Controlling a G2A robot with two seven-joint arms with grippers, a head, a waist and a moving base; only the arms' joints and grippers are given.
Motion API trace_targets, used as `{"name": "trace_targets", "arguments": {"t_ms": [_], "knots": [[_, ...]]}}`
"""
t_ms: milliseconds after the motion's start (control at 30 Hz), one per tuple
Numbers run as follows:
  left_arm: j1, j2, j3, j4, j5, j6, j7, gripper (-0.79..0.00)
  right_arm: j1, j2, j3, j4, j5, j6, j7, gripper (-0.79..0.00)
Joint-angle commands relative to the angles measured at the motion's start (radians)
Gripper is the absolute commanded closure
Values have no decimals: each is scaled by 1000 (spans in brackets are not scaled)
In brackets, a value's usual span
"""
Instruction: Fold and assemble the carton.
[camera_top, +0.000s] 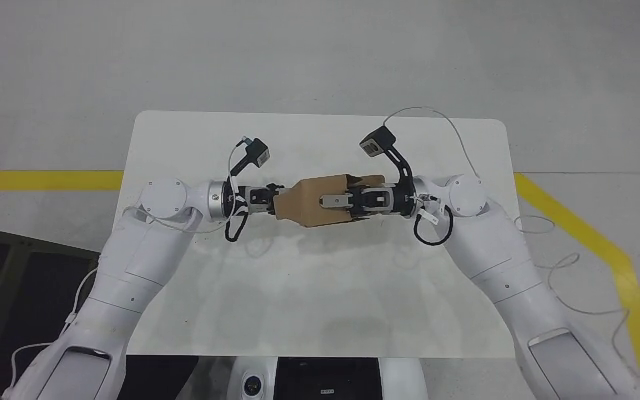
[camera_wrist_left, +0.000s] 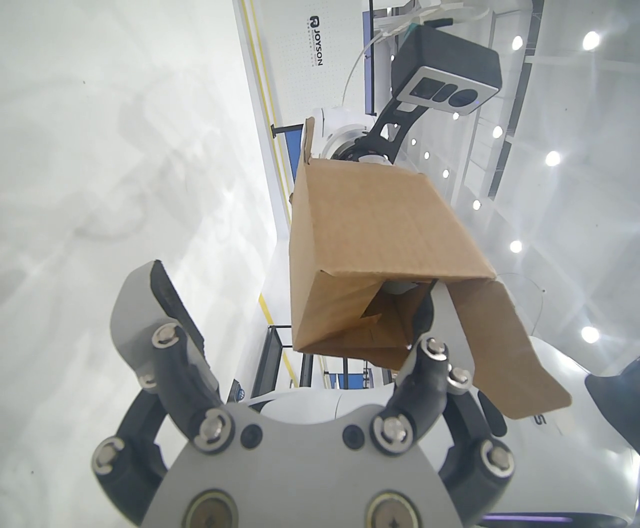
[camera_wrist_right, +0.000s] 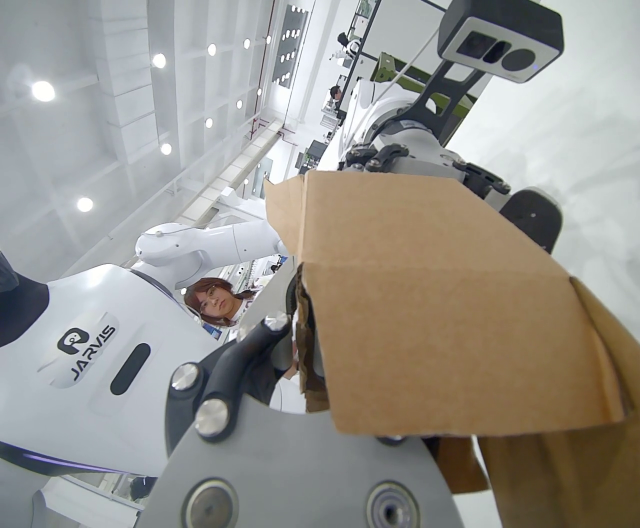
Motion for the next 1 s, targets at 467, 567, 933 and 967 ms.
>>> {"name": "trace_targets", "arguments": {"t_ms": [467, 567, 933, 967], "knots": [[7, 7, -46, -1, -30, -23, 18, -785, -6, 15, 50, 58, -66, -26, -40, 0], [15, 12, -65, -15, -32, -25, 18, -785, -13, 18, 59, 66, -70, -12, -40, 0], [50, 23, -74, -134, 94, -5, 77, -785, -2, 12, 39, 72, -125, 26, -63, 0], [47, 24, -73, -141, 124, -3, 90, -785, -2, 12, 37, 72, -126, 25, -65, 0]]}}
